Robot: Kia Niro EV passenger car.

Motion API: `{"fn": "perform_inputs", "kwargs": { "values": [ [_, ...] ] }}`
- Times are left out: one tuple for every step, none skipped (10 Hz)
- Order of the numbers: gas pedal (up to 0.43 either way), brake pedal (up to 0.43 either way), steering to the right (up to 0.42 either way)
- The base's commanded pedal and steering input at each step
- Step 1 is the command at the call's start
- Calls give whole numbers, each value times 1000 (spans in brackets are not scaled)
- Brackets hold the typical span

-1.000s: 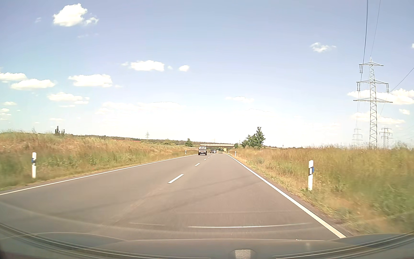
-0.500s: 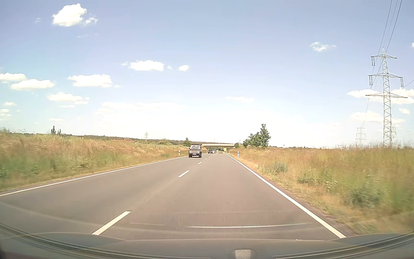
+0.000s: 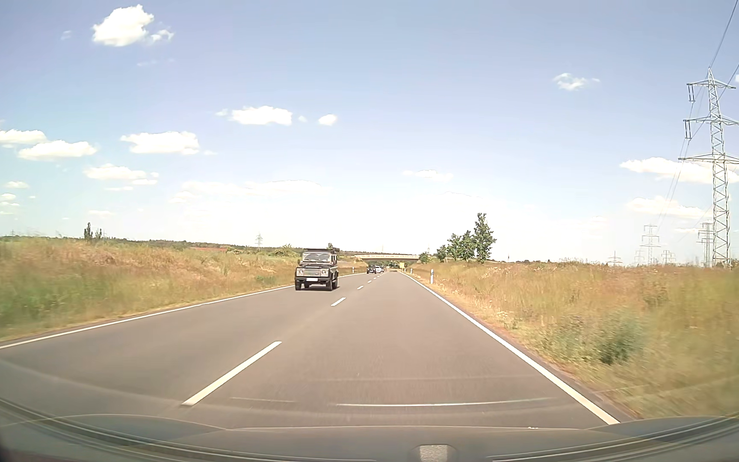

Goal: Follow the waypoints while adhering to traffic rules and regulations

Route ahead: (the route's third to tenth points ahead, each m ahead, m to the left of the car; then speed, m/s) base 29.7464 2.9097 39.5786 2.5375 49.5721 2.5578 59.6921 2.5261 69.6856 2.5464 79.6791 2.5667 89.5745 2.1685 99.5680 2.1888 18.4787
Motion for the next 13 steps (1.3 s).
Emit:
{"fn": "perform_inputs", "kwargs": {
  "values": [
    [39, 30, 2],
    [39, 37, 2],
    [47, 30, 2],
    [47, 37, 2],
    [47, 30, 2],
    [47, 37, 2],
    [47, 30, 3],
    [59, 30, 2],
    [59, 30, 2],
    [59, 30, 2],
    [59, 30, 2],
    [59, 30, 2],
    [59, 30, 2]
  ]
}}
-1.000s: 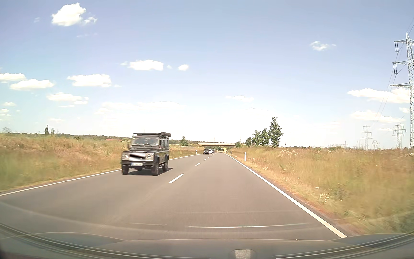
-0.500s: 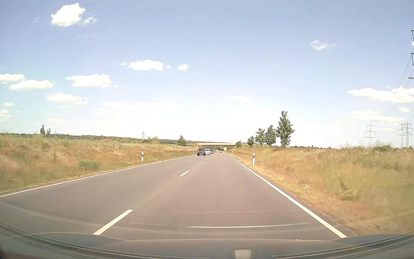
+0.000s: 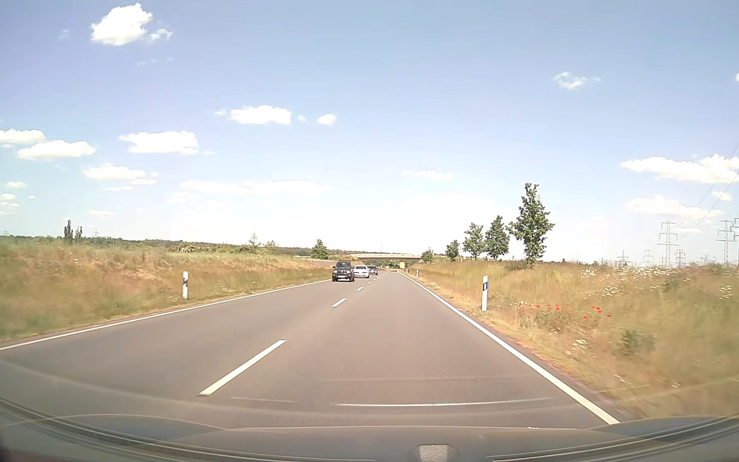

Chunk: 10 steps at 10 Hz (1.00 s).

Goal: Follow the waypoints while adhering to traffic rules and regulations

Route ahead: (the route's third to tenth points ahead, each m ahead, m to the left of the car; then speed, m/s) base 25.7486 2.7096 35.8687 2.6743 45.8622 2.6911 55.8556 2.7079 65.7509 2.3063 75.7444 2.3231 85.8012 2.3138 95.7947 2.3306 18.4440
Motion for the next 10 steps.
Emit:
{"fn": "perform_inputs", "kwargs": {
  "values": [
    [59, 30, 2],
    [59, 30, 2],
    [59, 30, 2],
    [59, 30, 2],
    [59, 30, 2],
    [67, 30, 2],
    [67, 30, 2],
    [67, 30, 2],
    [79, 30, 2],
    [79, 30, 2]
  ]
}}
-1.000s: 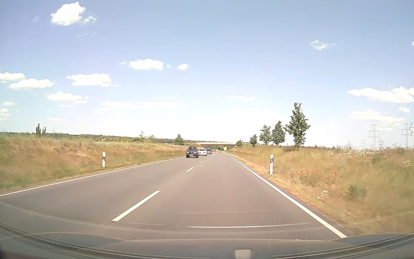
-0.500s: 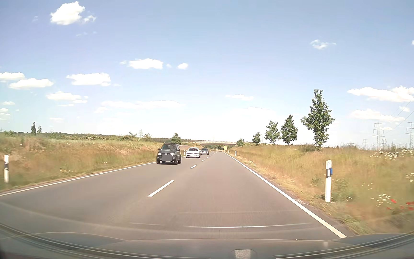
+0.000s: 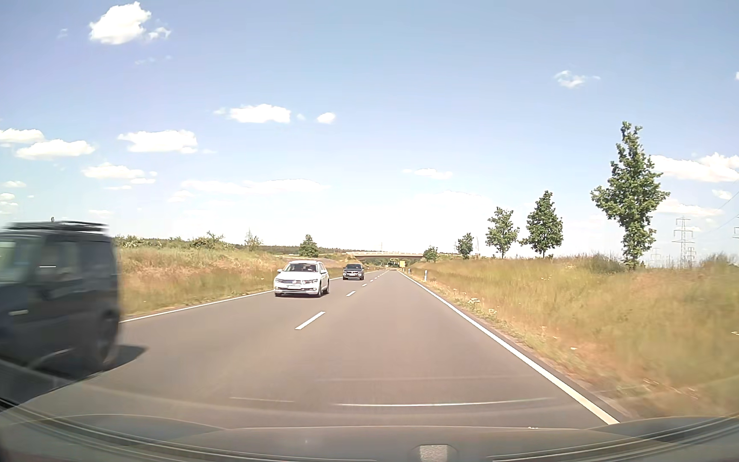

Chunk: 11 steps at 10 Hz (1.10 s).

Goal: Follow the waypoints while adhering to traffic rules and regulations

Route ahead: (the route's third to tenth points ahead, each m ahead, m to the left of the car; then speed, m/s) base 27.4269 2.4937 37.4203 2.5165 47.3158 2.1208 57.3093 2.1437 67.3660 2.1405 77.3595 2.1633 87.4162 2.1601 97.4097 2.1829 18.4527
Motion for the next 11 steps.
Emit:
{"fn": "perform_inputs", "kwargs": {
  "values": [
    [79, 30, 2],
    [79, 30, 2],
    [79, 30, 2],
    [79, 30, 3],
    [79, 30, 3],
    [79, 30, 3],
    [79, 30, 2],
    [79, 30, 2],
    [79, 30, 2],
    [79, 30, 2],
    [79, 30, 2]
  ]
}}
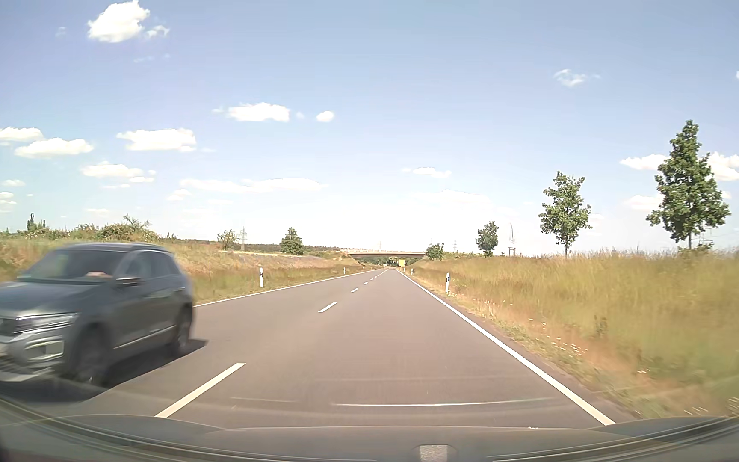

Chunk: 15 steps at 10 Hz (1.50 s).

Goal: Follow the waypoints while adhering to traffic rules and regulations

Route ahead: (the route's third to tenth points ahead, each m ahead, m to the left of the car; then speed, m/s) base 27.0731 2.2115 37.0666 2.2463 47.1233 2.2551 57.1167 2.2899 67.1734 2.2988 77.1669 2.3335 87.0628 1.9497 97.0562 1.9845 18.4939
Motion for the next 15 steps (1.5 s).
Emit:
{"fn": "perform_inputs", "kwargs": {
  "values": [
    [79, 30, 2],
    [79, 30, 2],
    [79, 30, 1],
    [79, 30, 2],
    [79, 30, 1],
    [79, 30, 1],
    [79, 30, 1],
    [79, 37, 2],
    [79, 37, 1],
    [79, 30, 2],
    [79, 30, 2],
    [79, 30, 1],
    [79, 30, 1],
    [79, 30, 1],
    [79, 30, 1]
  ]
}}
